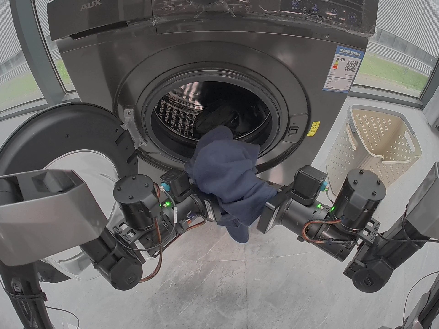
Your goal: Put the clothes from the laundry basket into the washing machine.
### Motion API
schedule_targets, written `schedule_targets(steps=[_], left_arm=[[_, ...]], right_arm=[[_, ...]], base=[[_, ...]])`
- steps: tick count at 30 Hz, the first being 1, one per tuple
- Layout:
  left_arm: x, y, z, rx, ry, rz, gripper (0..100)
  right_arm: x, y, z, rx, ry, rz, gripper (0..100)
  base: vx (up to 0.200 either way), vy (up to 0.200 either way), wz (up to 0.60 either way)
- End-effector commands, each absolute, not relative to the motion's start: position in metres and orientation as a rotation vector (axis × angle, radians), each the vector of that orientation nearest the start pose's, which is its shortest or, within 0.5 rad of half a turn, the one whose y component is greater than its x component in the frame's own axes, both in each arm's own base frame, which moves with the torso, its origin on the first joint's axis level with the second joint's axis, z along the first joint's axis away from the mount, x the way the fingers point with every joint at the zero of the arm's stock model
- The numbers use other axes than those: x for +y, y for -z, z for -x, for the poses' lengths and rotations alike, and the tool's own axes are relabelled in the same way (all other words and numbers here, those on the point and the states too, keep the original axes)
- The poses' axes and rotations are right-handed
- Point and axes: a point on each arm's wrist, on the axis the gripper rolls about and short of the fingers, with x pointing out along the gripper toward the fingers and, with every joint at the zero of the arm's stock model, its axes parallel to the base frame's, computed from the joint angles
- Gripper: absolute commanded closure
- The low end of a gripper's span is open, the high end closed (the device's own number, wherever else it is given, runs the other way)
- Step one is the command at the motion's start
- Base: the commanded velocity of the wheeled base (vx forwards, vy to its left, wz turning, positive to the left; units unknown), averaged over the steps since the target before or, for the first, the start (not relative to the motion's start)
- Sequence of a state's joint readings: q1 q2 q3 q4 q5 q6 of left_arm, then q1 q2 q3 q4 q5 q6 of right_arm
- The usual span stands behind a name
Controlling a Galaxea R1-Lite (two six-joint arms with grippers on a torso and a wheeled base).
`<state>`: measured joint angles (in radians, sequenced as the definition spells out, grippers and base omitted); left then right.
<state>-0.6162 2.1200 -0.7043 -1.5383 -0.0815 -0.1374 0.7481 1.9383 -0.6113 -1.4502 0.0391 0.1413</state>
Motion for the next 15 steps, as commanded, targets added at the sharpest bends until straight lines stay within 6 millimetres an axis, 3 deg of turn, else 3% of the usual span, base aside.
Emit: schedule_targets(steps=[1, 10, 11, 15], left_arm=[[-0.198, -0.138, -0.277, -0.139, 0.688, 0.187, 100], [-0.187, -0.149, -0.258, -0.150, 0.695, 0.192, 100], [-0.186, -0.149, -0.256, -0.147, 0.696, 0.191, 100], [-0.180, -0.153, -0.249, -0.152, 0.697, 0.191, 100]], right_arm=[[0.211, -0.131, -0.242, -0.019, -0.757, -0.160, 100], [0.225, -0.129, -0.251, -0.048, -0.773, -0.171, 100], [0.225, -0.130, -0.251, -0.052, -0.773, -0.172, 0], [0.219, -0.138, -0.244, -0.064, -0.778, -0.176, 0]], base=[[0.000, 0.000, 0.00], [0.000, 0.000, 0.00], [0.000, 0.000, 0.00], [0.000, 0.000, 0.00]])
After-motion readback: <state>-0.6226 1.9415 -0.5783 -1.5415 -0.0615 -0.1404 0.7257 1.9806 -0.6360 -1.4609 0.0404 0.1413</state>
